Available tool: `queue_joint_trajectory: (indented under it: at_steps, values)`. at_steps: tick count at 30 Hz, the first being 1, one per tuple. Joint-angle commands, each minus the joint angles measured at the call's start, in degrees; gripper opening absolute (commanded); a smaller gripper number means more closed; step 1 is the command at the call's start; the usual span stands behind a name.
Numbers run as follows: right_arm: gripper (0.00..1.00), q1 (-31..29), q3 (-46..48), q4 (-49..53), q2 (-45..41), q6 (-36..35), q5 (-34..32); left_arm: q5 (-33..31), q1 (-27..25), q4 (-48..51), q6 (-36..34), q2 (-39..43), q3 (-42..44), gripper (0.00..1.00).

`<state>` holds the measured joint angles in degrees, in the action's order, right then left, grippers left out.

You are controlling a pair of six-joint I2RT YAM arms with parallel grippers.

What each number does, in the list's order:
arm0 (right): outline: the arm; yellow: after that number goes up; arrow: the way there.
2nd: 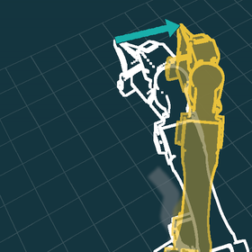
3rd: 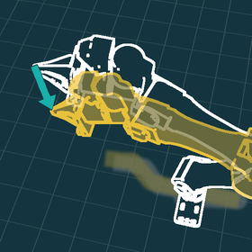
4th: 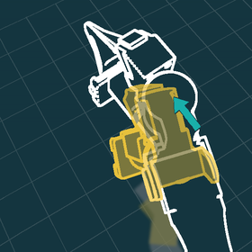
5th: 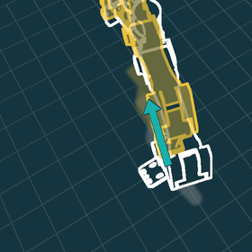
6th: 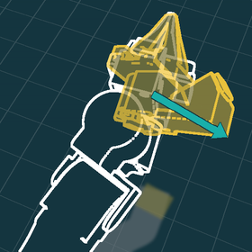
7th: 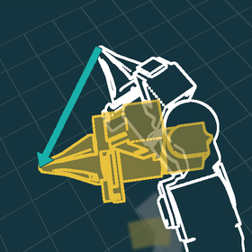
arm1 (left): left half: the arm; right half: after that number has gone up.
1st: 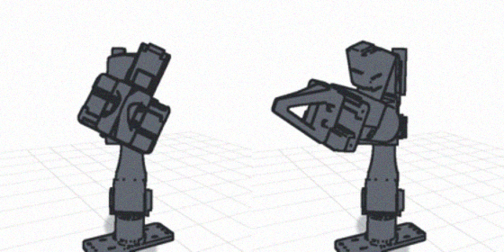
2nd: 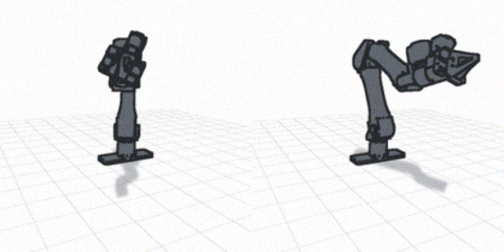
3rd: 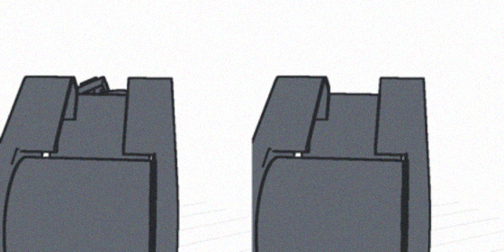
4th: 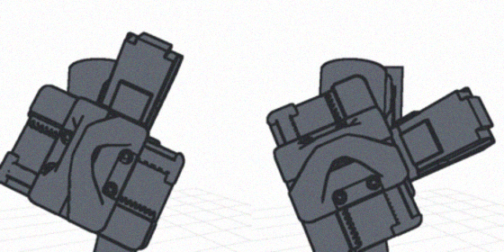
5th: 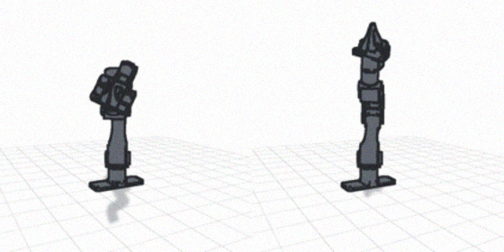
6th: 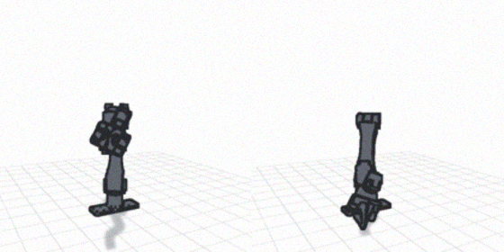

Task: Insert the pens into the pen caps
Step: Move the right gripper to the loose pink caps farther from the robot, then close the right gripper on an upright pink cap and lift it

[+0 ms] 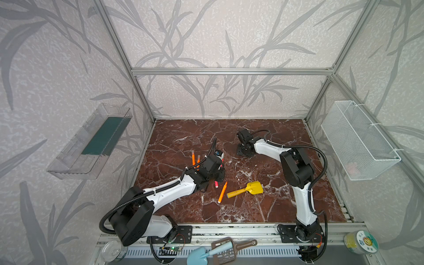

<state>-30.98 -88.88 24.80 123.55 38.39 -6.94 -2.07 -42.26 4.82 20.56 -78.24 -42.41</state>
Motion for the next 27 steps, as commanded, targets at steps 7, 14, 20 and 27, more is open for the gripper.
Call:
queue_joint_trajectory:
  at_steps: [7,14,20,27]
  values:
    - [0.33,-0.7,-3.0,4.6,3.5,-1.5,-2.7,-1.3,0.0,0.8,-0.8,0.1,-2.2,0.0]
    - [0.28,-1.3,-3.5,6.0,4.2,-3.5,-4.8,-1.1,0.0,0.8,-0.7,0.3,-1.7,0.0]
    - [0.29,-1.7,-3.9,6.5,4.6,-3.9,-6.5,-1.0,0.0,0.6,-0.5,1.6,-0.8,0.0]
    - [0.27,-1.7,-5.2,7.5,6.1,-4.4,-7.2,-1.2,0.0,0.6,-0.7,1.9,-1.1,0.0]
